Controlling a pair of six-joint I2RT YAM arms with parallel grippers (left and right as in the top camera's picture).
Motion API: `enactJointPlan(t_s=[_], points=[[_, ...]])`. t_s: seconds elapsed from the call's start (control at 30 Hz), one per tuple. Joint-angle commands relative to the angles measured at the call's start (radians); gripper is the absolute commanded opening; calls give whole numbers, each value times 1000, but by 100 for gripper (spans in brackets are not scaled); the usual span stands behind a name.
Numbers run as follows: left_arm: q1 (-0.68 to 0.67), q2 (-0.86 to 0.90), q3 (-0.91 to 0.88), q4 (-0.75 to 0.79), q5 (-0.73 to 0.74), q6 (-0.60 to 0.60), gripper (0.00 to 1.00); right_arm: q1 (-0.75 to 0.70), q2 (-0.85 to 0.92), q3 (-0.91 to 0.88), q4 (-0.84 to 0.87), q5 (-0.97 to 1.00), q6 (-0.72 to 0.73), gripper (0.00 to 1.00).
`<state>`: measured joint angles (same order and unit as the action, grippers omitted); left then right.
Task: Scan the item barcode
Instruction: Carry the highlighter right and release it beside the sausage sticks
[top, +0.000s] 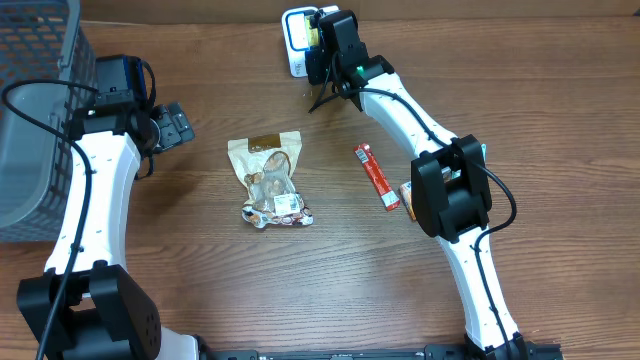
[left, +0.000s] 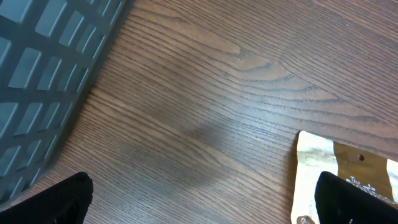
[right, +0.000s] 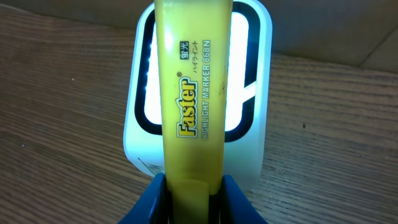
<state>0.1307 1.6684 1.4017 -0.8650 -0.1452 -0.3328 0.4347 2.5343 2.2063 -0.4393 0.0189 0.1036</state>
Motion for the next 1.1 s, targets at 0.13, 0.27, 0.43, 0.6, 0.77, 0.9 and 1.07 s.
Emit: enactJointPlan(t_s=[0.13,0.27,0.43,0.6,0.77,0.9,1.07], points=[[-7,-14,14,2,8,19,100,3,-131,13,-81,-2,0,4],[-7,-14,14,2,8,19,100,6,-251,13,-249,-13,0,4],[-7,-14,14,2,8,19,100,3,-351,13,-579,-13,4,4],[-7,-14,14,2,8,19,100,-8,-343,-15,-843,-12,4,5],[-7,-14,14,2,8,19,100,-8,-332,-149,-899,-13,4,5],[-7,-14,14,2,8,19,100,-16,-332,-282,-849,-11,4,5],[-7,-14,14,2,8,19,100,-27,-332,-407,-782,-1,4,29]])
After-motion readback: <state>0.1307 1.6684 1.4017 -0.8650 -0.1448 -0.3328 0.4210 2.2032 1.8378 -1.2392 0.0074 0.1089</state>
